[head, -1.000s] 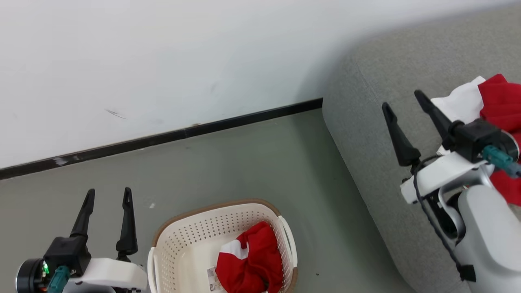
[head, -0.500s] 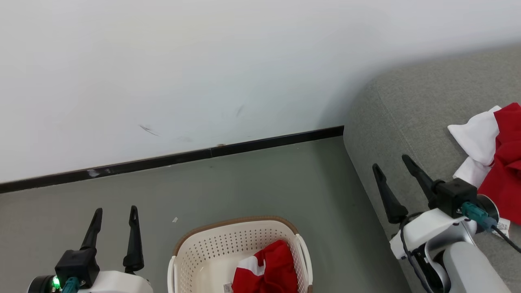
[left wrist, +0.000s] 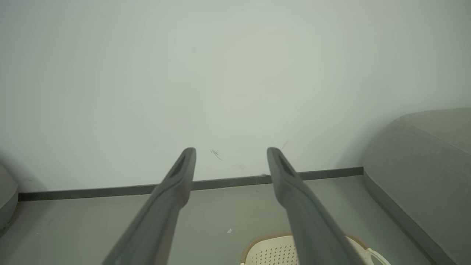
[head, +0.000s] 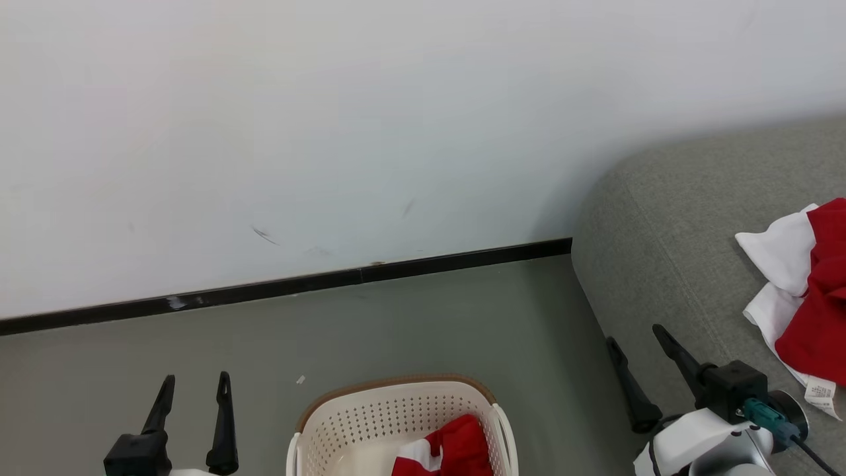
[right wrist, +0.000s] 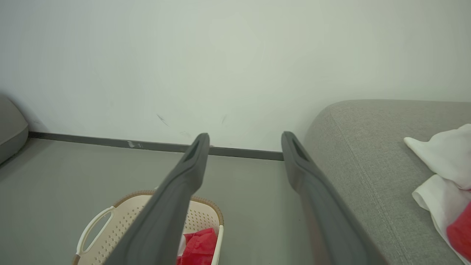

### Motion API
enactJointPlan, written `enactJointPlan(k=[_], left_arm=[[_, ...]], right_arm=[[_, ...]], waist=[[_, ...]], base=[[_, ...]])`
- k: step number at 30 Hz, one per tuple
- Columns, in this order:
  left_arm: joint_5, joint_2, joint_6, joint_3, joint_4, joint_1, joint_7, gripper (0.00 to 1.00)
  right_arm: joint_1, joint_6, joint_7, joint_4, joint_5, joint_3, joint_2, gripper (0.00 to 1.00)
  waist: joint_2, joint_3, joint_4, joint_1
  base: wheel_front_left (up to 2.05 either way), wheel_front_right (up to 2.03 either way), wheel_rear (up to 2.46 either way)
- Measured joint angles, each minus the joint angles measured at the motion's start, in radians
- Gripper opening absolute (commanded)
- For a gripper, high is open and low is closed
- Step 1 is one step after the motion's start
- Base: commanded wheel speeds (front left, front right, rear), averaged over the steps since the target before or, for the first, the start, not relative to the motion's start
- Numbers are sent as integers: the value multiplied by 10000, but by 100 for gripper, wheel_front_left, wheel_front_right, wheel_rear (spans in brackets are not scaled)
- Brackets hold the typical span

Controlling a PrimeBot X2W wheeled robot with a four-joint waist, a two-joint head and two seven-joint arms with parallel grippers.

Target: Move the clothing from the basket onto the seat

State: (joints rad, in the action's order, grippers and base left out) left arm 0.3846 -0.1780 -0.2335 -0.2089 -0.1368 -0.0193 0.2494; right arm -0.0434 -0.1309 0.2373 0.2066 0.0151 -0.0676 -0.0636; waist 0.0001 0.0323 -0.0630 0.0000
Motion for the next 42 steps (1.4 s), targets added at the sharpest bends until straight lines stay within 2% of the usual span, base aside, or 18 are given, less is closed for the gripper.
enactJointPlan(k=[20,42], left_arm=[[2,159,146,102,-155,-299,0,100],[-100,167,353,222,-82,-308,0,100]], right_arm=[[746,0,2,-970,-165,-33,150,100],[1226,0,-84,-1452,-167,-50,205,100]], waist=[[0,251,175,0],[0,195,185,0]], base=[[0,0,0],[0,0,0]])
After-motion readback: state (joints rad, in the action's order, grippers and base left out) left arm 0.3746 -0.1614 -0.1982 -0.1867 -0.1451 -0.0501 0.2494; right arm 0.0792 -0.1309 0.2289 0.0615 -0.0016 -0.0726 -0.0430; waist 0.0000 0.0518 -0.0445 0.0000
